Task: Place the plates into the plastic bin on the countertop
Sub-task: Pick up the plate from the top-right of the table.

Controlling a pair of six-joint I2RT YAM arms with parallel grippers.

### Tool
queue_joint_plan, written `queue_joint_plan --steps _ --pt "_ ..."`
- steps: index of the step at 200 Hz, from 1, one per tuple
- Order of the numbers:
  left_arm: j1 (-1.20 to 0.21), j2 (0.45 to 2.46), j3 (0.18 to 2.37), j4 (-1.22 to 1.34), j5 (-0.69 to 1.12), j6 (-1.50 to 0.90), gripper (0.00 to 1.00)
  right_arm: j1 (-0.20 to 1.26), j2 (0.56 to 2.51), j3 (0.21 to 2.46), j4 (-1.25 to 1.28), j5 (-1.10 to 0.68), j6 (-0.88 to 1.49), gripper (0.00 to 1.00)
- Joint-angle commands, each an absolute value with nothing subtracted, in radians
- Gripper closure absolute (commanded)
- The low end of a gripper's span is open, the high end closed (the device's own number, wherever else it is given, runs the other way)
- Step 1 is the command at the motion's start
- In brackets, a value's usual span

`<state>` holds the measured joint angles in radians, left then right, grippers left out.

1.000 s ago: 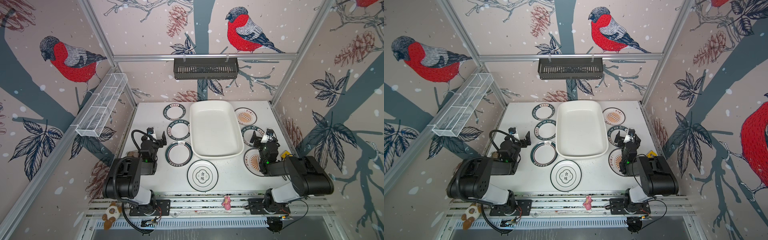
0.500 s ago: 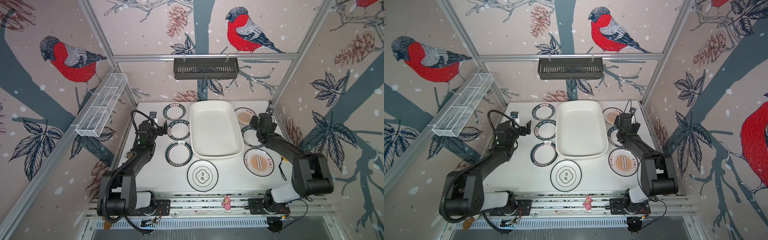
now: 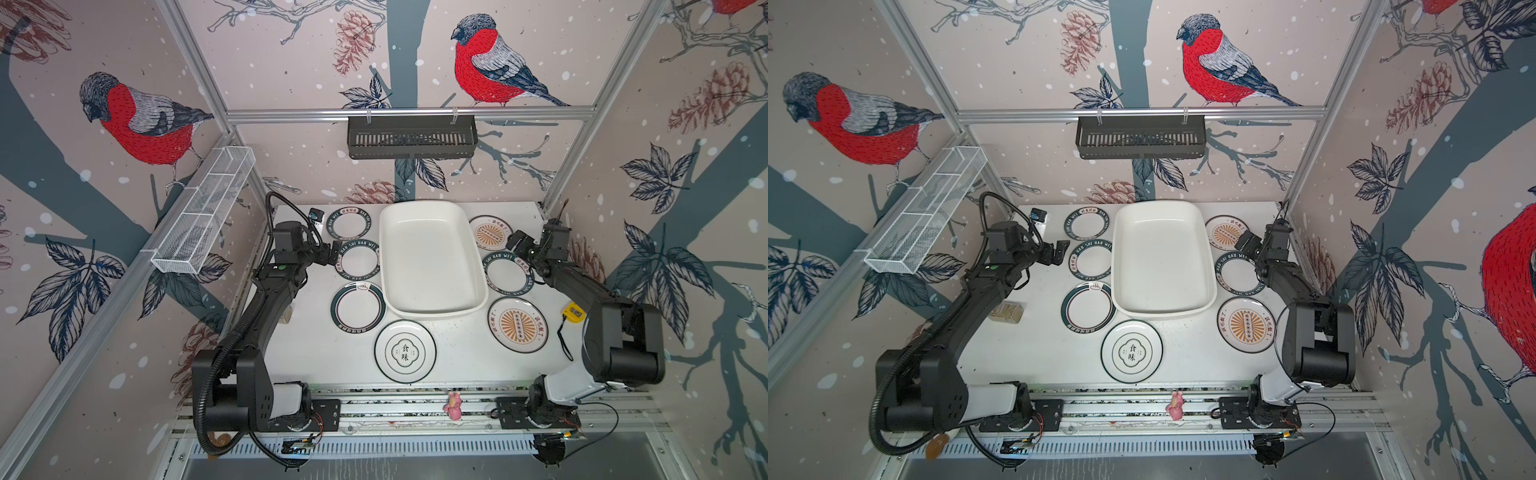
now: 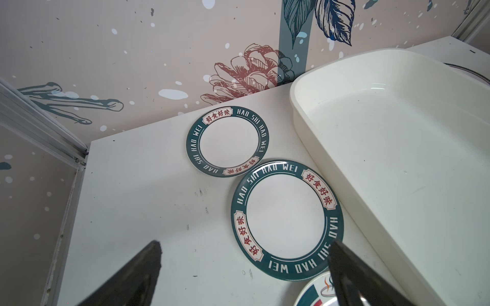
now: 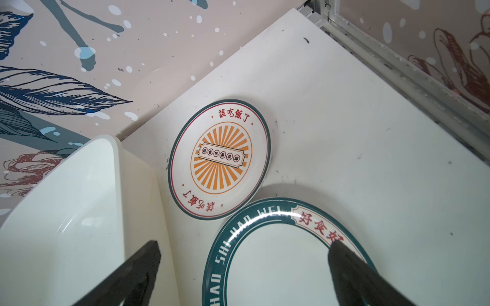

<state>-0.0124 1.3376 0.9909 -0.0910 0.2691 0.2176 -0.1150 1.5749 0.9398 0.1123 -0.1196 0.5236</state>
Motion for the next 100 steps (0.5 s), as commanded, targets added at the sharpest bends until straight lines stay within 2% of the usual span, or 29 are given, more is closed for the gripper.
queue_joint_plan --steps 1,43,100 --pt "-0.014 1.347 1.039 -0.219 0.306 0.23 0.03 -0.121 1.6 0.964 0.131 -0.194 0.542 0.02" --pt "-0.012 1.336 1.074 -0.262 0.307 0.174 0.03 -0.129 1.597 0.945 0.151 -0.21 0.544 0.02" --pt "-0.013 1.363 1.155 -0.33 0.34 0.169 0.03 -0.158 1.688 1.012 0.168 -0.265 0.532 0.05"
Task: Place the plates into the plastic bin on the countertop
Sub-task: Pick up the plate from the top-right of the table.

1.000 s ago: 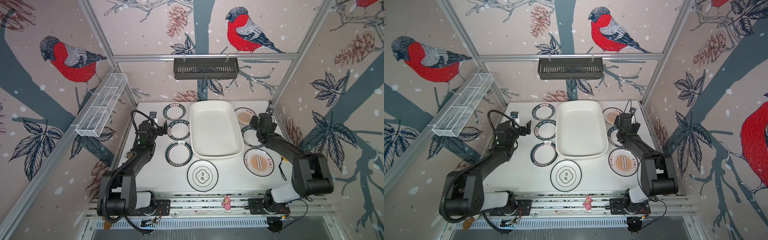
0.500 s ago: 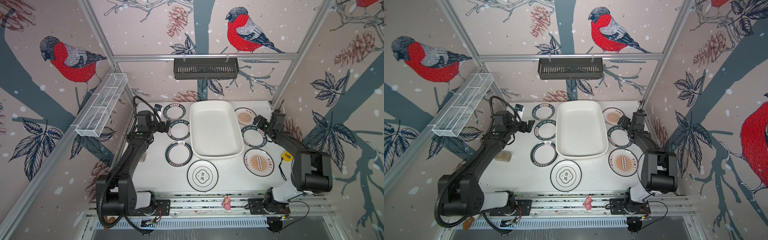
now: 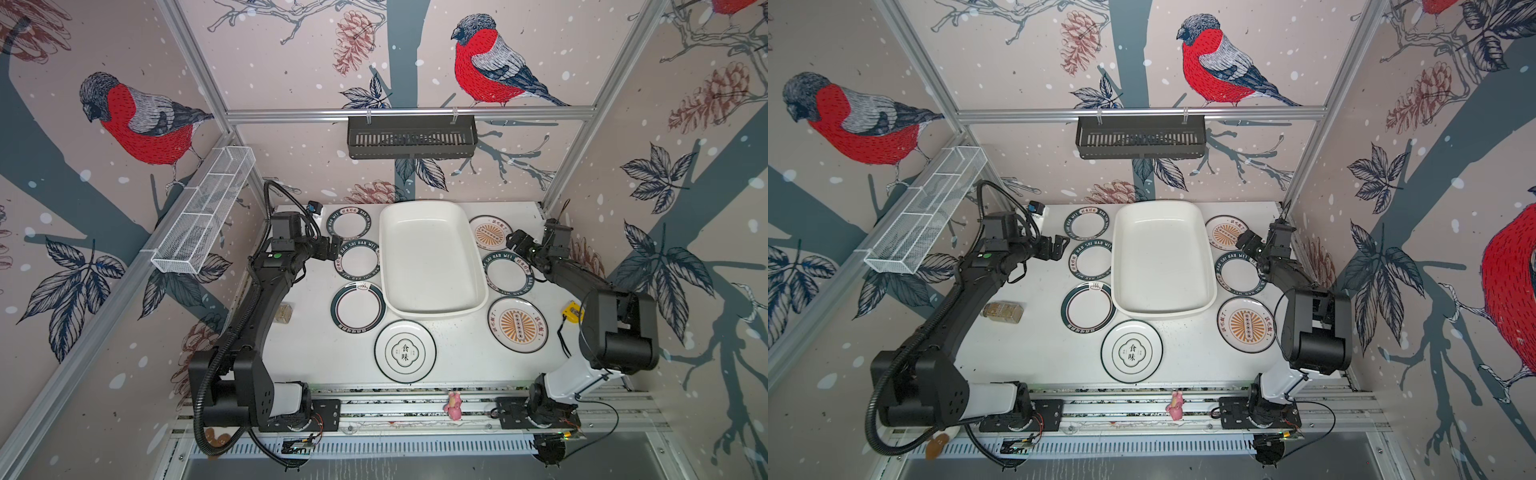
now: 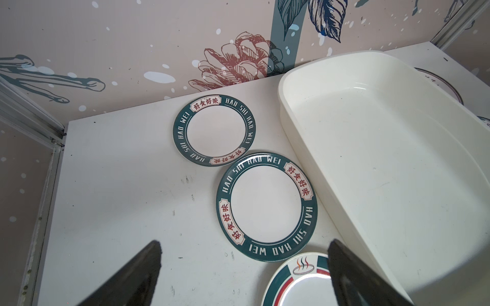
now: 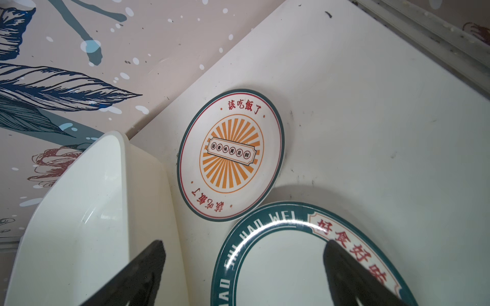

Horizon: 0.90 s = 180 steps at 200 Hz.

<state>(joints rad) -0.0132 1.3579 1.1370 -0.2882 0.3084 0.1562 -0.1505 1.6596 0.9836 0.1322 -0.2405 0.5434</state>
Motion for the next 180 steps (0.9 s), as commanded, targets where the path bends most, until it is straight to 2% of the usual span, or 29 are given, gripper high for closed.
queue_joint_plan --steps 1,80,119,180 --pt "-0.014 1.362 1.155 -0.331 0.341 0.17 0.03 -0.159 1.689 1.014 0.168 -0.266 0.531 0.05" --pt "-0.018 1.403 1.112 -0.319 0.453 0.149 0.03 -0.189 1.942 1.256 0.117 -0.319 0.526 0.13" --pt "-0.025 1.423 1.121 -0.332 0.484 0.157 0.03 -0.205 2.003 1.273 0.129 -0.345 0.543 0.14" --pt "-0.05 1.45 1.145 -0.362 0.5 0.188 0.03 -0.221 2.126 1.39 0.058 -0.427 0.516 0.22"
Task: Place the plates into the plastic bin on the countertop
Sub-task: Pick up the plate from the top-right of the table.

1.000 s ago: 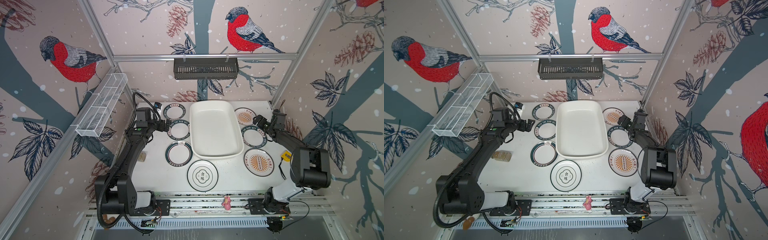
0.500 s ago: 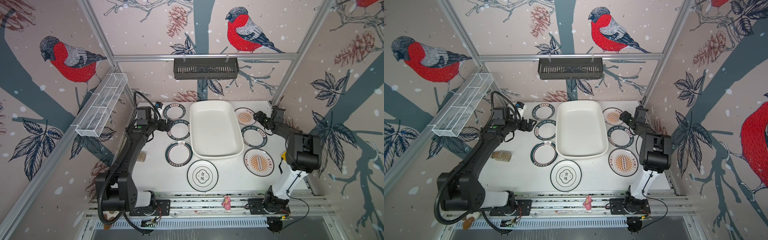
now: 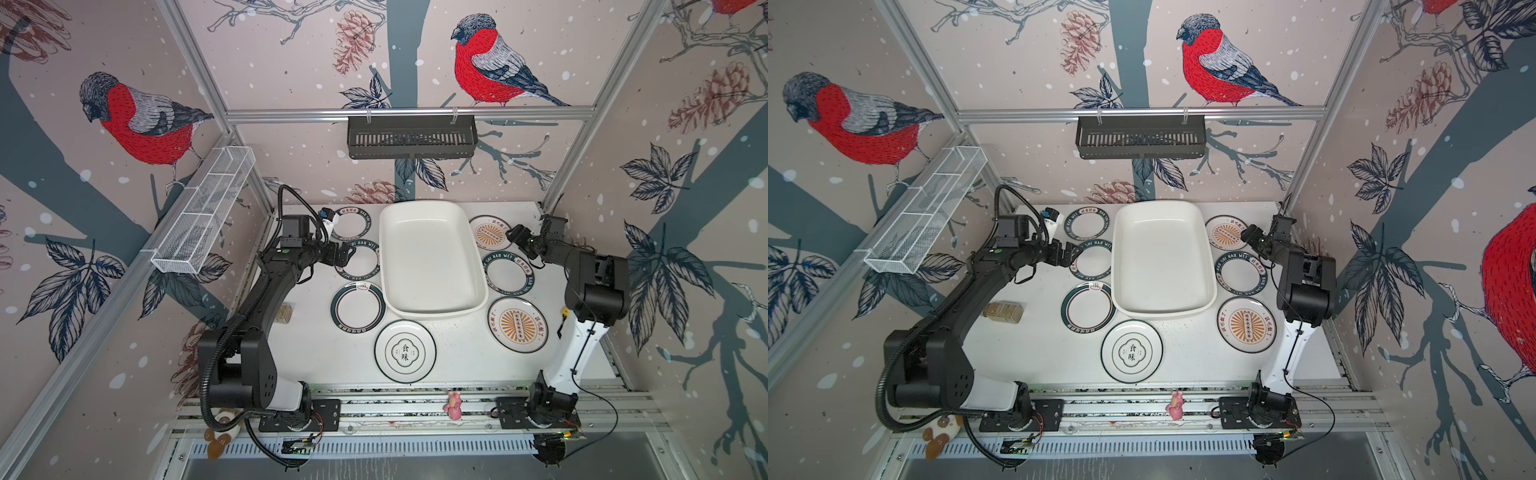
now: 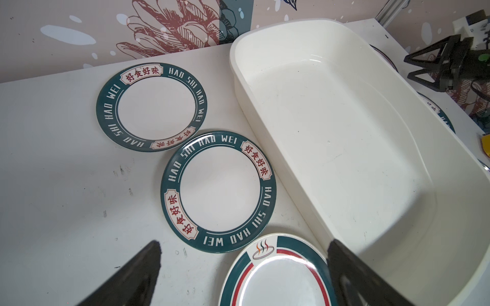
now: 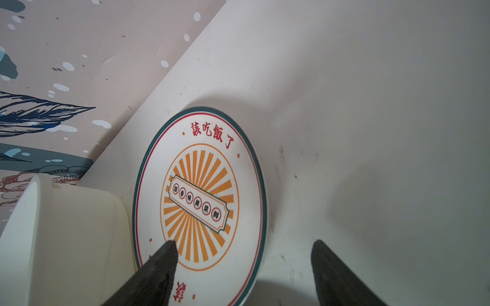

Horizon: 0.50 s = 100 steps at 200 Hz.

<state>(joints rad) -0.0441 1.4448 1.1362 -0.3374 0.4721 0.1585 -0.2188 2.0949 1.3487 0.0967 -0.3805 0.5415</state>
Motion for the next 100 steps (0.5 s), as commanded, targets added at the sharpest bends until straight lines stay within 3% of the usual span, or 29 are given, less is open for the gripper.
queue_joint_plan --steps 1,100 --pt "-0.051 1.45 1.146 -0.362 0.5 0.189 0.03 -0.221 2.128 1.391 0.057 -0.427 0.516 0.22" --pt "-0.059 1.439 1.131 -0.35 0.491 0.201 0.03 -0.225 2.237 1.488 0.028 -0.508 0.528 0.35"
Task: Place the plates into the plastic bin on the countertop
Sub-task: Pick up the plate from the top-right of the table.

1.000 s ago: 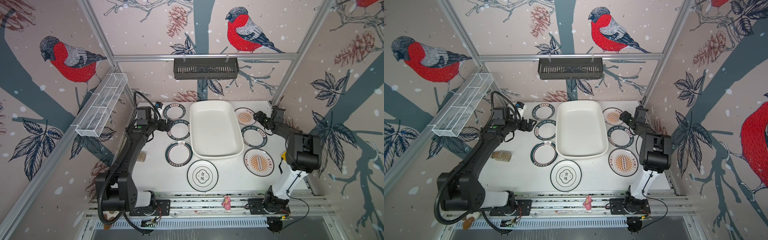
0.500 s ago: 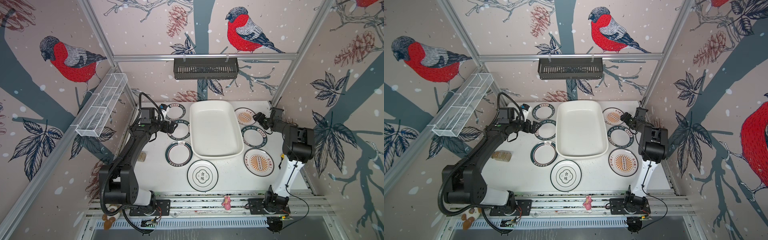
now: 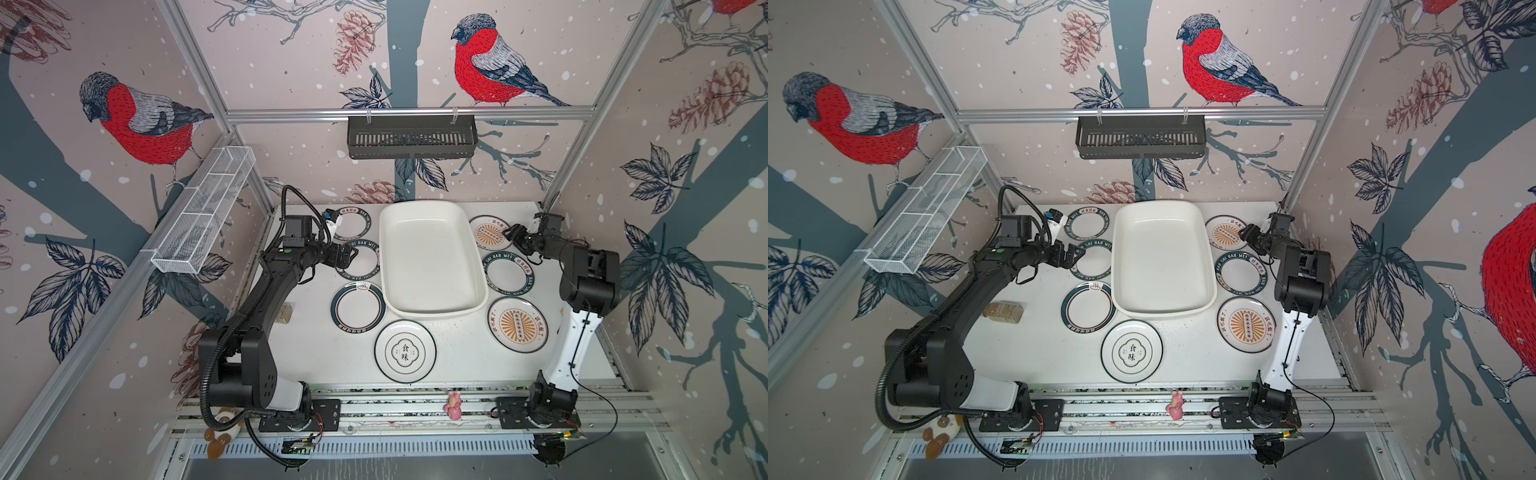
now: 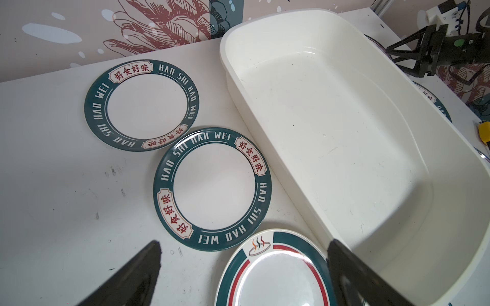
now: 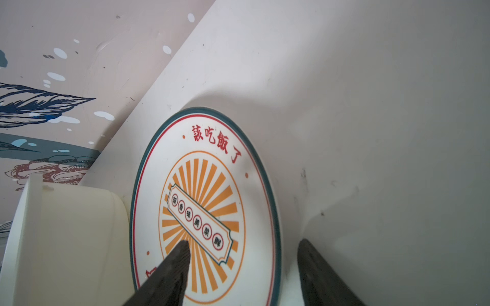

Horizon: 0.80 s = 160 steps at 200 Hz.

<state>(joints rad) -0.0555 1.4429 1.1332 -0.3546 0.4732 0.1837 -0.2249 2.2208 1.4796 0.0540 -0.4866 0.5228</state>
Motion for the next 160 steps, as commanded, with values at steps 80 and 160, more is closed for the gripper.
queue_joint_plan --steps 80,160 --pt "-0.065 1.439 1.128 -0.342 0.491 0.2 0.03 -0.245 2.256 1.468 0.069 -0.545 0.566 0.5" --pt "-0.071 1.431 1.126 -0.343 0.49 0.201 0.03 -0.252 2.261 1.464 0.084 -0.561 0.58 0.67"
